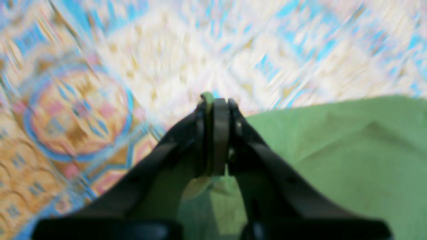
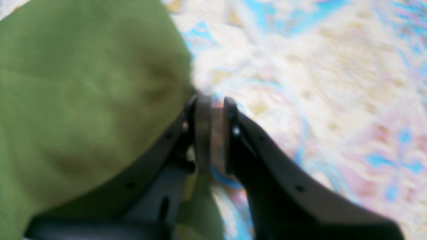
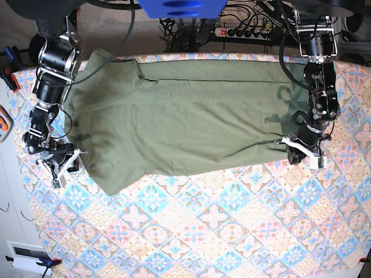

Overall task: Layout the t-shirt on the table in an organized manner, then fold the t-shirt properly
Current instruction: 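Fold the hem over toward the shoulder fold with both grippers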

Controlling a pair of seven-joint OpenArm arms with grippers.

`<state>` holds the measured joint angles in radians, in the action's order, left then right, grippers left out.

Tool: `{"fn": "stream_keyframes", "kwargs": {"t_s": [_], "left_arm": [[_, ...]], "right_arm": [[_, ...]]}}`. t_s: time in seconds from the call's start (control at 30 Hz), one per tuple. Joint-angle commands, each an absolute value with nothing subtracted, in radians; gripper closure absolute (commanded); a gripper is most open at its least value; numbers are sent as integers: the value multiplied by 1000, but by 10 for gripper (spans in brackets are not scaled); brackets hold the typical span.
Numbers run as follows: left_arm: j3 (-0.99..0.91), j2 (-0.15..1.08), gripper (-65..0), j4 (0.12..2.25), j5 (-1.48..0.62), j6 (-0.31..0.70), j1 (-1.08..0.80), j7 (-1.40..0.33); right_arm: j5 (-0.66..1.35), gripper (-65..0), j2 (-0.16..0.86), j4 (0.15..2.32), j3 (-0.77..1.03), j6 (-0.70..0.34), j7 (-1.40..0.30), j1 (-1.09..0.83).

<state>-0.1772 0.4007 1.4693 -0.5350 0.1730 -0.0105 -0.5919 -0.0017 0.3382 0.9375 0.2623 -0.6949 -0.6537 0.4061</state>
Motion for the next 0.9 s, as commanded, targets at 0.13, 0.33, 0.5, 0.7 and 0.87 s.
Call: {"fn": "stream_keyframes", "kwargs": {"t_s": [0.13,0.33,0.5,0.7,0.87], "left_arm": [[-213,418,0,1563,-541,174,-27,-568],[-208,418,0,1572,-538,174,-53,-568],[-208,400,0,1572,-536,174,-54,-568],[-206,397,0,1572,-538,174,-54,-568],[-209,397,0,1570,-539,176,-65,-568]], "right_arm": [[21,-56,354,1084,265,-698,-674,363],[21,-140,352,1050,259,-698,-673,358],[21,-298,349,952,257,-698,-670,463],[19,-398,349,774,257,-698,-585,552],[18,-468,349,691,255,-698,-538,570]]}}
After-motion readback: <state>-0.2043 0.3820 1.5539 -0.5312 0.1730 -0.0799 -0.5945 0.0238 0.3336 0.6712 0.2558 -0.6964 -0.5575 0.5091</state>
